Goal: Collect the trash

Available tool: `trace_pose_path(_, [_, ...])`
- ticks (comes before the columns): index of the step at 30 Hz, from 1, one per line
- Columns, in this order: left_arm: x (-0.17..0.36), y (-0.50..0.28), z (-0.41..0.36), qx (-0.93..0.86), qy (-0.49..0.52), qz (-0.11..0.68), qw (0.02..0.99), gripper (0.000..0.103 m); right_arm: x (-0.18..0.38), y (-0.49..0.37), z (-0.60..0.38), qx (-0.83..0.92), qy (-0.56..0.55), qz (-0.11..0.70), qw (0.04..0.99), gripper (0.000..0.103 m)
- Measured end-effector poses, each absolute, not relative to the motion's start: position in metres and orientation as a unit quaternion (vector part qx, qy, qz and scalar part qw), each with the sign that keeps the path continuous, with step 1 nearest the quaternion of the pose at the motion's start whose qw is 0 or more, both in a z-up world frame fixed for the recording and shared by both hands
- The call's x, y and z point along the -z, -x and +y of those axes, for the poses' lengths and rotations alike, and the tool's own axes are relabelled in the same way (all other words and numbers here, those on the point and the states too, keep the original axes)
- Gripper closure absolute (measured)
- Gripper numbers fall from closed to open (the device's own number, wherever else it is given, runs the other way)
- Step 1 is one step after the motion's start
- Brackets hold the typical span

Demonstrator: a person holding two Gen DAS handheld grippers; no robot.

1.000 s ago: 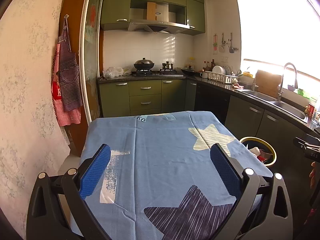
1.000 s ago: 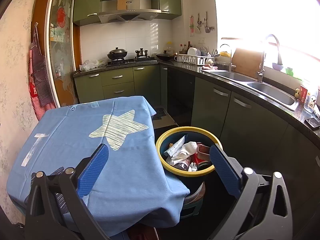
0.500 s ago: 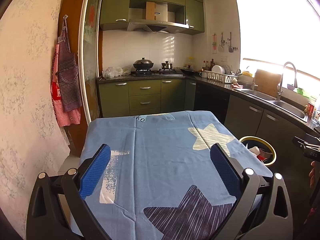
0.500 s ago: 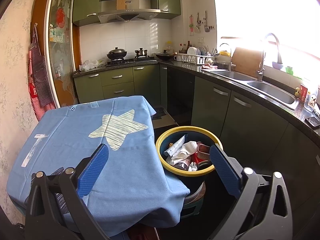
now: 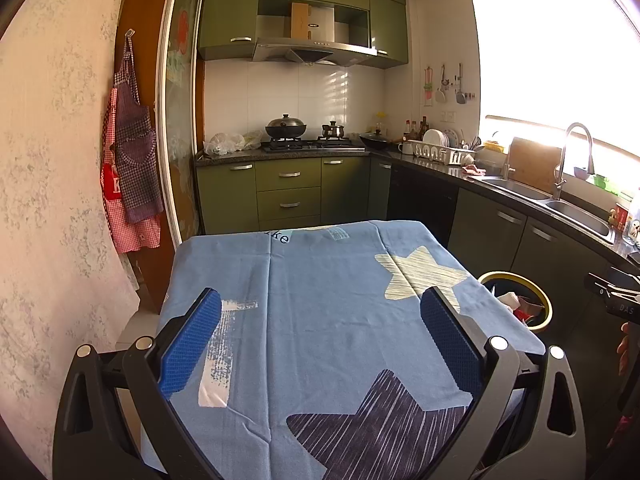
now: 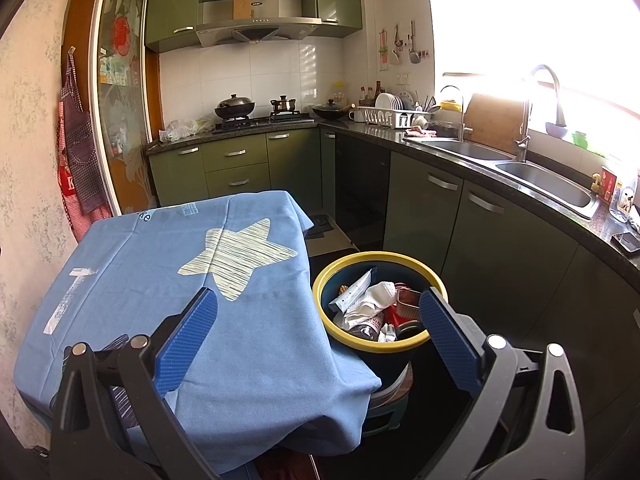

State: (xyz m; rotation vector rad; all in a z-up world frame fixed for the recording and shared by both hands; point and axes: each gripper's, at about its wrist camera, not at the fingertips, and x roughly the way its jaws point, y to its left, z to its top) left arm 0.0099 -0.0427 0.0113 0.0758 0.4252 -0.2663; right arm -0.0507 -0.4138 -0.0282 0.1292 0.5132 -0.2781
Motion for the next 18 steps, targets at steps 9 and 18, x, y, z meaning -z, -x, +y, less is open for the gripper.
trace_pose_path(9, [-0.0092, -0.0117, -0.0416, 0.133, -0.040, 0.213, 0.967, 0.005, 0.0290, 0.0500, -0.4129, 0.136, -0.065, 0.255, 0.955, 0.007])
trace_pose_path(18, [-0.0083, -0.0137, -0.0405, 0.135, -0.041, 0.214, 0.967, 0.005, 0.0288, 0.0498, -0.4133, 0.136, -0.065, 0.255, 0.955, 0.007])
